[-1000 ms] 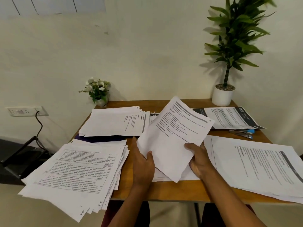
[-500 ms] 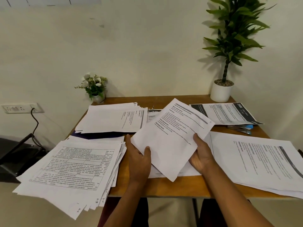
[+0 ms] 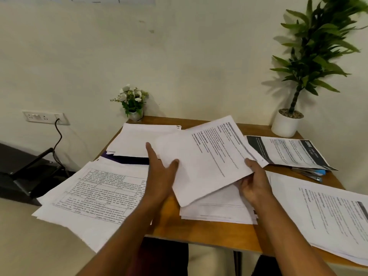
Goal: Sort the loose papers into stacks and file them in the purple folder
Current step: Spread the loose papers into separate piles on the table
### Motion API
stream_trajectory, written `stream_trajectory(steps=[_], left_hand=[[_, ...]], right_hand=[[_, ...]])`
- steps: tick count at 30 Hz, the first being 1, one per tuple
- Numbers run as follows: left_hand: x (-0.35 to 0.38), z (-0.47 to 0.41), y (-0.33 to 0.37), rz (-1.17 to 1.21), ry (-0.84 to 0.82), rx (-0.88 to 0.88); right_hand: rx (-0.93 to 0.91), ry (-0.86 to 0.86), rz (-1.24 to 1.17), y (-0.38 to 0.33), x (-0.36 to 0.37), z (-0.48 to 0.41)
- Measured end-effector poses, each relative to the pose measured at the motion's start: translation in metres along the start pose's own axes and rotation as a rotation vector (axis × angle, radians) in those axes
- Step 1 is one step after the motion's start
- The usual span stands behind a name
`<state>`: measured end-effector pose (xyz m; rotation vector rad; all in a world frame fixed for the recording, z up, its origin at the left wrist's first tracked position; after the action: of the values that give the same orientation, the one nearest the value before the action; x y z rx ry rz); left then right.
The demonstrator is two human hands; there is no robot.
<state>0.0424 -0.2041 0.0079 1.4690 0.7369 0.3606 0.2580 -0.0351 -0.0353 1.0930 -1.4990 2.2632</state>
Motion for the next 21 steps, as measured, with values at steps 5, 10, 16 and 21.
stream_trajectory(steps=[5,10,16,21], left_hand=[[-0.071,-0.06,-0.005,-0.036,0.002,-0.136],[-0.122,-0.086,-0.019,0.664,-0.085,-0.264],[-0.135,-0.073,-0.048,0.89,0.009,-0.318],[-0.12,-0.056,-0.056,0.826,-0.043,-0.439]], right_hand=[[0.019,0.014,0.414,0.0,0.035,-0.015],[0.033,0.035,0.571,0.04,0.079,-0.041],[0.139,-0.05,0.53,0.094,0.126,-0.056],[0.183,-0.123,0.57,0.111,0.14,-0.057]])
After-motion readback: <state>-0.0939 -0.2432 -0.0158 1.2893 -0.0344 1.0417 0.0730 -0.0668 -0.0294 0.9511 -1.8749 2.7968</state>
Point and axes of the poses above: each hand's wrist, its own z-axis away from the middle knuckle, its own x-axis out of the palm, y = z × x, the point moved 3 cm from there along -z, towards the middle knuckle, and after that the axes turned 9 degrees about -y, right-handed, at the moved point
